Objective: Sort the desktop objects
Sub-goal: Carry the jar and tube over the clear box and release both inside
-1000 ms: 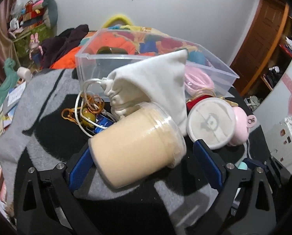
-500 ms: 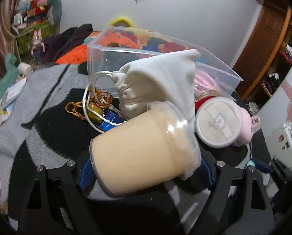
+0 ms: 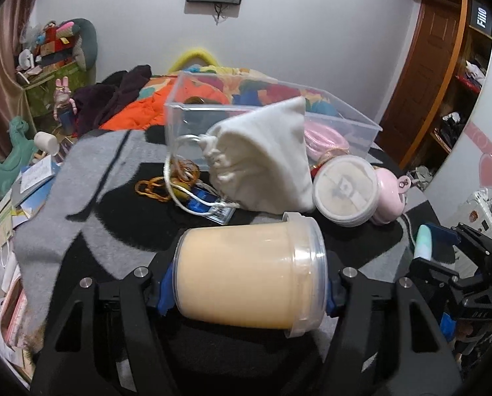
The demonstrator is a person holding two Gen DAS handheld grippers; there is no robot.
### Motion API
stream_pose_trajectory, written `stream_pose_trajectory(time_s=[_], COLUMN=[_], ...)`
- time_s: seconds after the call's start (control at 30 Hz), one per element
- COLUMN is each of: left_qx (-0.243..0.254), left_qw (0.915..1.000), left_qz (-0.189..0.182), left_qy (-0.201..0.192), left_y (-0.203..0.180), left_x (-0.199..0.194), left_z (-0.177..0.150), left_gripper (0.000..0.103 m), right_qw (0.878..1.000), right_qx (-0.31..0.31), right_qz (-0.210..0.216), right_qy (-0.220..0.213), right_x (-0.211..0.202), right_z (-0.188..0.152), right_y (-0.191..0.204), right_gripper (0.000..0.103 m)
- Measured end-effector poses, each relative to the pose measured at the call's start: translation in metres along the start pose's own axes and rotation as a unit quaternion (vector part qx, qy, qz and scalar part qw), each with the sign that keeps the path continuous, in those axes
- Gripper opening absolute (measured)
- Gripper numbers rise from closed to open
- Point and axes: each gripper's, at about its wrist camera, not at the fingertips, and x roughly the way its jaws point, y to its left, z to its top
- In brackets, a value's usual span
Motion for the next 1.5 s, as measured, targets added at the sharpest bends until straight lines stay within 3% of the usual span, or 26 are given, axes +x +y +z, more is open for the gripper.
stream_pose_trajectory(time_s=[0.17,0.67,0.97,1.27,1.5], left_qx=[0.007,-0.013,-0.014,-0.011,-0.017], left_qw=[0.9993,0.996,0.9936,0.9937,0.9973], left_qz=[0.024,0.033,0.031,0.032,0.017], left_qy=[-0.028,-0.082,-0.108,-0.107,-0.069], left_y=[0.003,0.022,0.029,0.027,0.026], left_x=[-0.017,-0.042,-0.042,-0.01,0.03], left_z=[0.004,0.038,0.072,0.106,0.125], left_gripper=[0.065,0.065,0.065,0.065,0.065], right_qw=[1.0,0.996,0.995,0.995,0.998], right_qx=[0.007,0.0,0.012,0.015,0.01], right_qz=[-0.001,-0.014,0.0,-0.004,-0.011], right_qy=[-0.02,-0.083,-0.097,-0.094,-0.068], right_x=[-0.009,-0.028,-0.017,0.004,0.033], right_z=[0.012,0.062,0.093,0.119,0.136], right_y=[-0.007,-0.015,-0.024,-0.034,-0.038], right_gripper=[0.071,0.071,0.071,0.071,0.071])
